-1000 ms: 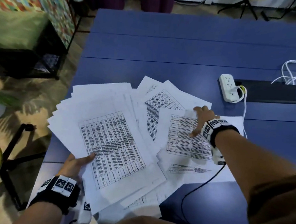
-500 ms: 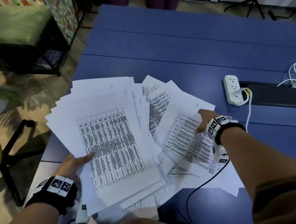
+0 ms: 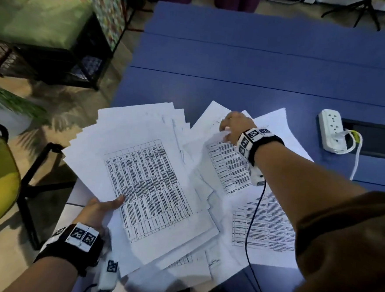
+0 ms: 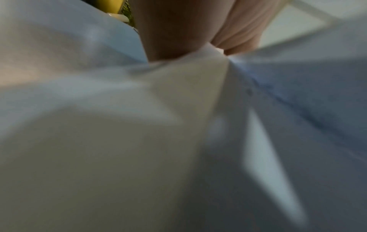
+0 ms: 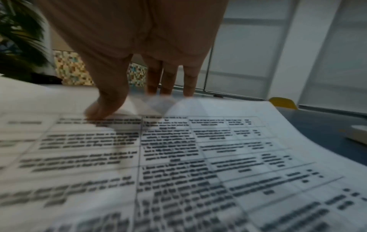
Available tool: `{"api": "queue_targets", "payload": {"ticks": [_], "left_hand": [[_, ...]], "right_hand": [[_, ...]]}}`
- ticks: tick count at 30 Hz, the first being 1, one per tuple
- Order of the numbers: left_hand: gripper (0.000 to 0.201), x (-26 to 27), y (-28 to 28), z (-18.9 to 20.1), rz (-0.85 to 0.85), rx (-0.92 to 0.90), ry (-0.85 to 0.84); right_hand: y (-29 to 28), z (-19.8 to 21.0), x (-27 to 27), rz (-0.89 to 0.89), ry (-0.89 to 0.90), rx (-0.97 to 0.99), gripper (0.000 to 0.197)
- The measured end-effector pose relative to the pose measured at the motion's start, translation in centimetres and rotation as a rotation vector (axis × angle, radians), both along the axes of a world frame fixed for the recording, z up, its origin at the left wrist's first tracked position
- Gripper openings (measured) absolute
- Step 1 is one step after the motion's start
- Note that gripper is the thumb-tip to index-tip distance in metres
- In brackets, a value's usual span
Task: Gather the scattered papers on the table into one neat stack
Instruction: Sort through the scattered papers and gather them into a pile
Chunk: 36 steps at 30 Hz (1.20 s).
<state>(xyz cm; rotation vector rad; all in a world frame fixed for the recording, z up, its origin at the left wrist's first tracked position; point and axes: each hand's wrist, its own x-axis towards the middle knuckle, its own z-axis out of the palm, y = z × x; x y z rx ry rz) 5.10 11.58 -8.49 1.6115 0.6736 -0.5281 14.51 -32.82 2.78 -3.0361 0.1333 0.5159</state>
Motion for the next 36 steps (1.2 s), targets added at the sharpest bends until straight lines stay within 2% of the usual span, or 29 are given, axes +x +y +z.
{"api": "queue_targets", "payload": {"ticks": [1,3,5,6,8,9,10,12,13,14,16,18,19,22,24,27,31,32,34,36], "left_hand": [[0.084,0.0,-0.1,0.1,0.014,-0.013,0.013],[0.064,-0.2,-2.1,3.4,0.014,0.000,0.078],[0.056,-0.3,-2.3,3.8,0.009,-0.024,0.076],[0.059,-0.3,-2.6,4.0,-0.008,-0.048,0.068],[0.073,-0.2,-2.8,4.1,-0.031,-0.093,0.028],[0.067,-0.2,-2.8,4.1,-0.013,-0.120,0.009],[0.052,-0.2,-3.0,4.5,-0.015,-0.141,-0.002],[0.022,-0.4,-3.5,4.9,-0.051,-0.151,-0.021],[0.016,-0.5,-3.6,4.8,-0.057,-0.157,-0.027],[0.013,-0.7,-3.8,5.1,-0.039,-0.149,-0.033],[0.011,-0.7,-3.7,5.0,-0.023,-0.148,-0.052],[0.020,-0.6,-3.1,4.3,-0.011,-0.178,-0.012],[0.028,-0.4,-2.8,3.7,-0.007,-0.205,0.007],[0.035,-0.3,-2.0,2.7,-0.043,-0.236,0.025],[0.044,-0.3,-2.4,3.0,-0.072,-0.243,0.051],[0.045,-0.1,-2.6,3.0,-0.091,-0.223,0.043],[0.057,-0.3,-1.3,-0.1,0.010,-0.203,0.076],[0.056,-0.4,-1.1,-0.6,0.026,-0.208,0.069],[0.046,-0.7,-3.4,3.0,-0.019,-0.247,0.049],[0.031,-0.8,-4.8,4.3,-0.066,-0.287,0.013]], "right_hand": [[0.0,-0.2,0.8,-0.064,0.006,-0.001,0.050],[-1.2,-0.2,1.8,-0.284,-0.017,-0.069,0.087],[-3.1,0.8,1.4,-0.545,0.017,-0.121,0.108],[-4.4,0.9,1.0,-0.637,0.077,-0.114,0.110],[-6.8,0.9,-0.8,-0.609,0.292,-0.144,0.097],[-8.1,0.5,-1.6,-0.574,0.366,-0.168,0.092],[-9.2,0.0,-2.3,-0.576,0.391,-0.182,0.094],[-10.3,-0.9,-3.1,-0.752,0.330,-0.144,0.127],[-10.4,-1.3,-3.2,-0.845,0.274,-0.110,0.139],[-9.9,-1.4,-3.2,-0.883,0.209,-0.066,0.141],[-9.1,-1.6,-2.7,-0.820,0.157,0.004,0.136],[-8.4,-2.0,-2.6,-0.754,0.150,0.060,0.135],[-8.0,-2.1,-2.5,-0.751,0.142,0.053,0.134],[-6.3,-2.3,-3.6,-0.759,0.133,-0.043,0.134],[-5.5,-2.5,-4.4,-0.732,0.093,-0.039,0.133],[-5.5,-2.5,-4.8,-0.719,0.072,-0.008,0.131],[-5.9,-2.2,-4.9,-0.759,0.136,0.002,0.136],[-5.9,-2.3,-4.9,-0.757,0.139,-0.017,0.136],[-5.8,-2.5,-4.8,-0.756,0.121,-0.016,0.135],[-5.7,-2.5,-4.8,-0.751,0.086,0.008,0.136]]}}
